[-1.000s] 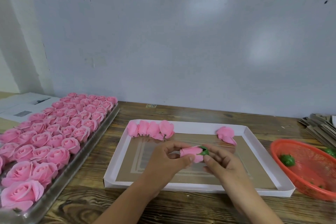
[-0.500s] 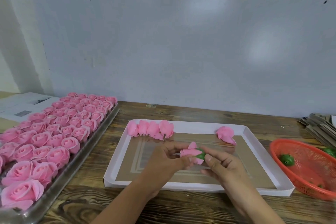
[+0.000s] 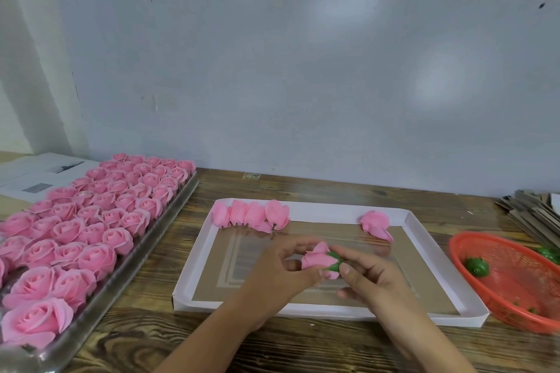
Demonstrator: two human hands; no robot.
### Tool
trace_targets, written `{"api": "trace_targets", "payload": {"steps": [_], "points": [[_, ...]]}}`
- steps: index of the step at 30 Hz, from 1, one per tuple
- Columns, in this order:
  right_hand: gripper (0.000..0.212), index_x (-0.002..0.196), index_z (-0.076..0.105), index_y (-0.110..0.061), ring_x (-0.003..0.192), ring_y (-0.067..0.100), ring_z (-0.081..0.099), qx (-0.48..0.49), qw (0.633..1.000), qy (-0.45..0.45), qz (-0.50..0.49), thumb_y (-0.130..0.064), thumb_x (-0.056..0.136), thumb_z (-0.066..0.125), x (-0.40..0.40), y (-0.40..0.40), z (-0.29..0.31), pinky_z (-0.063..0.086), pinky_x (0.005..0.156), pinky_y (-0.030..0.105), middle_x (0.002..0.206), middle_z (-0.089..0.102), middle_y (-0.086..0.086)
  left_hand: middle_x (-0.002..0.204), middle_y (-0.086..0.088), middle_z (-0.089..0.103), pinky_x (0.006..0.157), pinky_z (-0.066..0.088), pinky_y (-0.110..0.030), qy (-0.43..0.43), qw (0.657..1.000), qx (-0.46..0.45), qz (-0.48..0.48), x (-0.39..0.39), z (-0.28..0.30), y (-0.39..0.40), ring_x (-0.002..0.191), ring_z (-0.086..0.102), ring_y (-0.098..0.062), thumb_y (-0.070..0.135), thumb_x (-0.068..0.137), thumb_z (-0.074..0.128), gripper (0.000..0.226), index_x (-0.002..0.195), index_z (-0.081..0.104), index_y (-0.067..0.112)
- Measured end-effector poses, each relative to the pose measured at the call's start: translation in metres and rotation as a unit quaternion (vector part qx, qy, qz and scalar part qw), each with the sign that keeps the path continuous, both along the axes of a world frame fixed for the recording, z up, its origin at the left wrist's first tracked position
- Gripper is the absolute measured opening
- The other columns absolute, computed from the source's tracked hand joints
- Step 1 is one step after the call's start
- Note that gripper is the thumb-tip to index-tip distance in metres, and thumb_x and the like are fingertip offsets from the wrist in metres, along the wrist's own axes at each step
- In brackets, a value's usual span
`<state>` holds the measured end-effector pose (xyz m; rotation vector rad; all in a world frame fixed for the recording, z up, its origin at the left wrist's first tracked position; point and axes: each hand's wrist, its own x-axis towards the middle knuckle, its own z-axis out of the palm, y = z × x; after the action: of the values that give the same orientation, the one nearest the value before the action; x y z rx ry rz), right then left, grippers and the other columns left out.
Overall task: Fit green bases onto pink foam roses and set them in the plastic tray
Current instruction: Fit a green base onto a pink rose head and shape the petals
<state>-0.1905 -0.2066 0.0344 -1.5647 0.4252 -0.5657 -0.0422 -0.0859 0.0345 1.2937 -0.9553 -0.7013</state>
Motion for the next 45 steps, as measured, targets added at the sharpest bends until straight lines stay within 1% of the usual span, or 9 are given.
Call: {"api": "trace_targets", "payload": {"steps": [6, 13, 19, 23, 29, 32, 36, 39, 45], "points": [[0.033, 0.118, 0.067, -0.022, 0.095, 0.007, 0.07, -0.021, 1.0, 0.009, 0.008, -0.003, 0.093, 0.057, 0.0, -0.001, 0.0, 0.057, 0.074, 0.023, 0.107, 0.076, -0.003, 0.109, 0.004, 0.077, 0.088, 0.058, -0.028, -0.023, 1.0, 0.007, 0.007, 0.002, -0.006, -0.002, 0.102, 0.074, -0.018, 0.012, 0.08, 0.084, 0.032, 0.101, 0.076, 0.034], [0.036, 0.111, 0.068, -0.018, 0.087, 0.003, 0.071, -0.041, 0.999, 0.002, 0.013, 0.009, 0.087, 0.062, -0.001, -0.004, -0.003, 0.052, 0.07, 0.015, 0.101, 0.077, -0.002, 0.109, 0.005, 0.077, 0.086, 0.059, -0.028, -0.042, 0.999, 0.001, 0.021, 0.003, -0.005, -0.002, 0.098, 0.075, -0.016, 0.018, 0.075, 0.086, 0.054, 0.114, 0.065, 0.049], [0.036, 0.103, 0.067, -0.013, 0.078, 0.014, 0.069, 0.002, 0.999, -0.031, 0.021, 0.015, 0.081, 0.067, 0.002, -0.001, -0.005, 0.055, 0.071, 0.023, 0.09, 0.076, 0.011, 0.114, 0.007, 0.075, 0.082, 0.056, -0.021, -0.043, 0.998, -0.041, 0.035, -0.001, -0.001, -0.003, 0.094, 0.072, -0.014, 0.008, 0.076, 0.083, 0.067, 0.126, 0.057, 0.043], [0.031, 0.101, 0.063, -0.008, 0.068, 0.013, 0.063, 0.003, 0.998, -0.057, -0.032, 0.013, 0.079, 0.07, 0.007, 0.004, -0.007, 0.053, 0.069, 0.03, 0.08, 0.074, 0.011, 0.124, 0.009, 0.069, 0.085, 0.056, -0.026, -0.004, 0.998, -0.062, 0.026, -0.003, 0.001, -0.003, 0.106, 0.07, -0.016, 0.029, 0.07, 0.088, 0.068, 0.126, 0.057, 0.05], [0.036, 0.095, 0.058, -0.008, 0.088, 0.037, 0.068, -0.047, 0.994, -0.047, -0.081, 0.008, 0.071, 0.08, 0.011, 0.009, -0.01, 0.052, 0.08, 0.047, 0.089, 0.074, 0.016, 0.114, 0.008, 0.073, 0.086, 0.055, -0.02, -0.019, 0.997, -0.059, 0.048, -0.006, -0.004, -0.006, 0.105, 0.071, -0.013, 0.028, 0.067, 0.09, 0.067, 0.119, 0.059, 0.057], [0.032, 0.098, 0.062, -0.01, 0.09, 0.026, 0.07, -0.01, 0.998, -0.048, -0.042, 0.005, 0.074, 0.077, 0.006, 0.007, -0.006, 0.055, 0.079, 0.04, 0.095, 0.075, 0.012, 0.11, 0.005, 0.075, 0.087, 0.054, -0.019, -0.016, 0.997, -0.06, 0.053, -0.004, -0.002, -0.004, 0.105, 0.071, -0.012, 0.032, 0.067, 0.089, 0.065, 0.119, 0.059, 0.056], [0.033, 0.107, 0.069, -0.018, 0.099, 0.018, 0.069, 0.077, 0.995, -0.057, 0.022, -0.029, 0.076, 0.069, -0.002, 0.004, 0.002, 0.058, 0.072, 0.029, 0.109, 0.073, 0.007, 0.115, 0.0, 0.075, 0.089, 0.054, -0.023, 0.006, 0.998, -0.066, 0.025, -0.001, 0.003, -0.002, 0.11, 0.07, -0.016, 0.028, 0.07, 0.089, 0.067, 0.125, 0.058, 0.051], [0.042, 0.121, 0.066, -0.018, 0.11, 0.018, 0.067, 0.054, 0.997, -0.022, 0.059, -0.028, 0.08, 0.067, -0.002, 0.003, 0.003, 0.056, 0.074, 0.026, 0.119, 0.071, 0.006, 0.114, -0.002, 0.075, 0.09, 0.054, -0.024, -0.006, 0.998, -0.057, 0.004, -0.001, 0.004, 0.0, 0.11, 0.07, -0.019, 0.022, 0.073, 0.088, 0.068, 0.128, 0.057, 0.046], [0.031, 0.114, 0.073, -0.019, 0.112, 0.021, 0.066, 0.015, 0.995, 0.001, 0.095, -0.023, 0.083, 0.076, -0.003, 0.003, 0.004, 0.055, 0.085, 0.028, 0.117, 0.072, 0.008, 0.116, -0.002, 0.074, 0.088, 0.055, -0.024, -0.032, 0.999, -0.032, -0.025, -0.001, 0.008, 0.005, 0.109, 0.07, -0.019, 0.009, 0.084, 0.079, 0.059, 0.128, 0.059, 0.044]]}}
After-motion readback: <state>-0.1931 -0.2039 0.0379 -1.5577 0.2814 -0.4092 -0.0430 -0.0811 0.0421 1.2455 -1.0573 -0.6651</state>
